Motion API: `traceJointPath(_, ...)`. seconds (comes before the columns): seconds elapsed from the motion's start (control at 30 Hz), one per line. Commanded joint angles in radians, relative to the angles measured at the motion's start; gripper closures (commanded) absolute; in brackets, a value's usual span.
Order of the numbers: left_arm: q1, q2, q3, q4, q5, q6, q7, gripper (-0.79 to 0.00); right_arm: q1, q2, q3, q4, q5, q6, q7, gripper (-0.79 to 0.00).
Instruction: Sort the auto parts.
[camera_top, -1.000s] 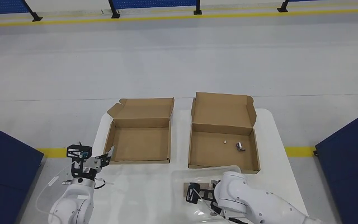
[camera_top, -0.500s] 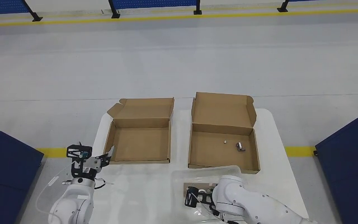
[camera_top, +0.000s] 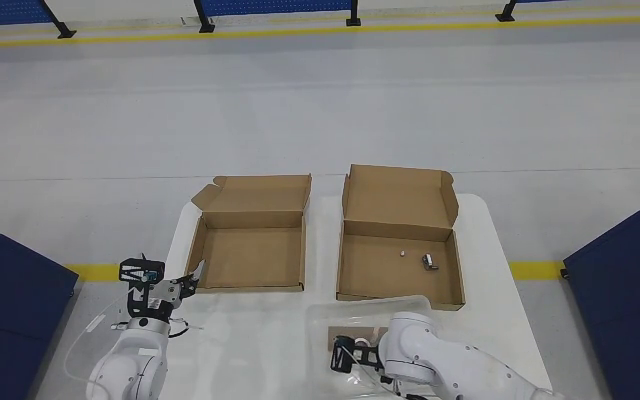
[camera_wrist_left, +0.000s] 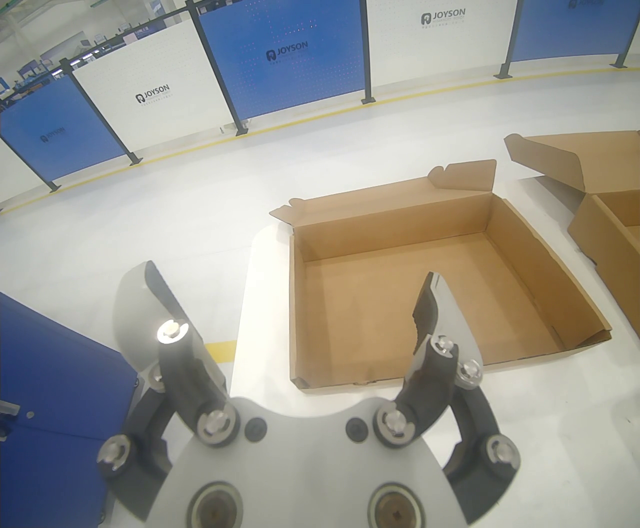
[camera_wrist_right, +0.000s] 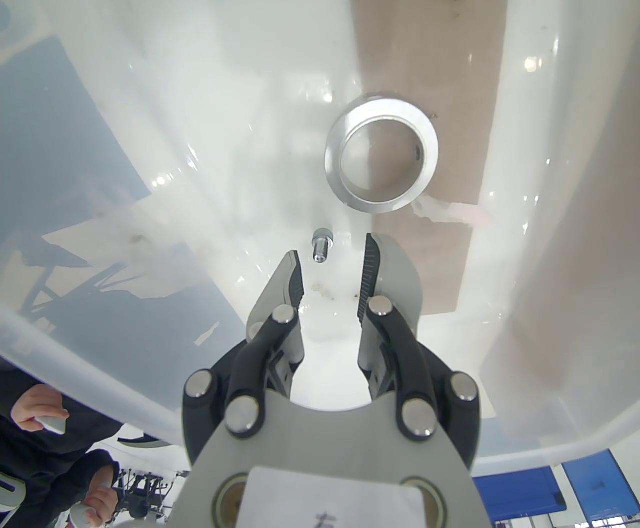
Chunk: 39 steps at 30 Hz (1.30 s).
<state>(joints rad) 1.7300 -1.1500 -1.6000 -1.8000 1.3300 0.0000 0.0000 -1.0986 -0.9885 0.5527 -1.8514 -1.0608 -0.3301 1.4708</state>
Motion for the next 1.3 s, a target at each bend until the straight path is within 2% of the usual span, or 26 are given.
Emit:
traceJointPath(0.0,0.0,0.0,0.0,0.0,0.0,0.0,0.0,-0.785,0.001,-0.002,-0.003,0.002,0.003,-0.004,-0.001,-0.234)
traceJointPath(0.17,0.0,0.0,0.0,0.0,0.0,0.0,0.0,-0.785,0.005,-0.009,-0.012,0.012,0.007,-0.013,-0.005,-0.212)
traceJointPath(0.37,0.0,0.0,0.0,0.0,0.0,0.0,0.0,-0.785,0.016,-0.02,-0.024,0.039,0.017,-0.019,-0.007,-0.142)
traceJointPath(0.4,0.0,0.0,0.0,0.0,0.0,0.0,0.0,-0.785,0.019,-0.022,-0.026,0.045,0.018,-0.017,-0.006,-0.095)
traceJointPath(0.43,0.0,0.0,0.0,0.0,0.0,0.0,0.0,-0.785,0.021,-0.023,-0.026,0.049,0.019,-0.013,-0.006,0.0)
traceJointPath(0.63,0.0,0.0,0.0,0.0,0.0,0.0,0.0,-0.785,0.025,-0.024,-0.012,0.022,0.012,0.007,0.017,0.0)
traceJointPath(0.8,0.0,0.0,0.0,0.0,0.0,0.0,0.0,-0.785,-0.001,0.0,0.038,-0.067,0.03,0.017,0.035,0.0)
traceJointPath(1.27,0.0,0.0,0.0,0.0,0.0,0.0,0.0,-0.785,-0.001,0.0,0.038,-0.067,0.03,0.017,0.035,0.0)
